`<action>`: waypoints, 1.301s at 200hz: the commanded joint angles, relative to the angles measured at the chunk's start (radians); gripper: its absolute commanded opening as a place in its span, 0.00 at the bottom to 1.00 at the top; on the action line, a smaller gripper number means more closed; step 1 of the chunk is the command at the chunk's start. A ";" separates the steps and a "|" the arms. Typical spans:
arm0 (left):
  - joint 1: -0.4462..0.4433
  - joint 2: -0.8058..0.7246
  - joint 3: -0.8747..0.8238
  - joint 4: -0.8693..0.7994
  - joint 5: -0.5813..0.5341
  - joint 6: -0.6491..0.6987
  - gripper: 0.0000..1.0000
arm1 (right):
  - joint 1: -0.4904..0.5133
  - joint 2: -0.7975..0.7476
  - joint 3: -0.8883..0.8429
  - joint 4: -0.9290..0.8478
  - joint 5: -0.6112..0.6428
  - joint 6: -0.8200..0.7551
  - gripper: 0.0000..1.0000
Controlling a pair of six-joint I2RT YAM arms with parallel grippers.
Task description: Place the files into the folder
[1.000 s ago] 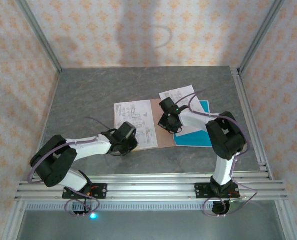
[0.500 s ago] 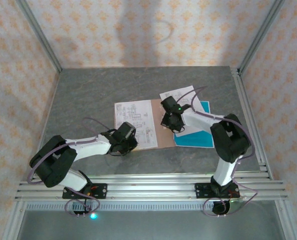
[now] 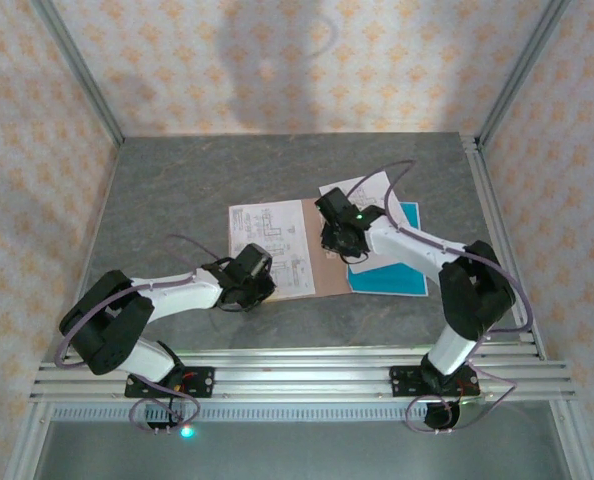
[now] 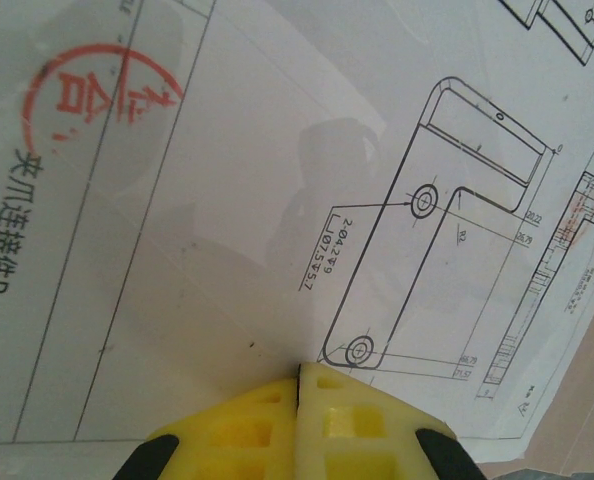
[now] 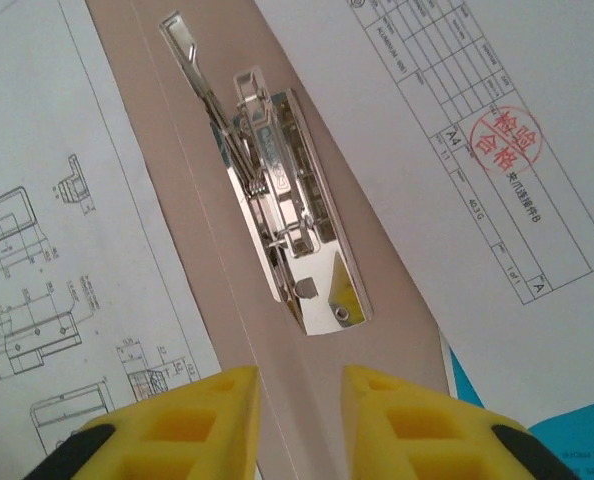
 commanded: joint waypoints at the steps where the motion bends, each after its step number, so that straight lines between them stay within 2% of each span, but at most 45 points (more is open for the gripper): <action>1: 0.017 0.032 -0.019 -0.209 -0.076 0.015 0.00 | -0.001 -0.062 -0.033 0.008 0.046 0.018 0.28; 69: 0.024 0.010 0.020 -0.283 -0.119 0.059 0.00 | -0.029 -0.202 -0.132 0.020 0.067 0.054 0.30; 133: 0.068 -0.029 0.044 -0.359 -0.152 0.127 0.00 | -0.210 -0.344 -0.262 0.016 -0.007 0.044 0.32; 195: 0.088 -0.116 0.094 -0.414 -0.153 0.185 0.00 | -0.353 -0.365 -0.320 -0.014 -0.098 -0.016 0.32; 204: 0.077 -0.143 0.118 -0.418 -0.155 0.195 0.07 | -0.360 -0.366 -0.322 -0.022 -0.098 -0.024 0.32; 216: 0.054 -0.166 0.153 -0.406 -0.148 0.209 0.22 | -0.366 -0.359 -0.325 -0.028 -0.102 -0.029 0.32; 230: 0.018 -0.155 0.194 -0.355 -0.100 0.226 0.35 | -0.366 -0.349 -0.327 -0.029 -0.118 -0.031 0.33; 238: -0.006 -0.133 0.218 -0.327 -0.076 0.232 0.37 | -0.367 -0.339 -0.327 -0.024 -0.136 -0.031 0.33; 260: -0.079 -0.031 0.290 -0.278 -0.033 0.227 0.37 | -0.360 -0.316 -0.328 -0.015 -0.160 -0.026 0.33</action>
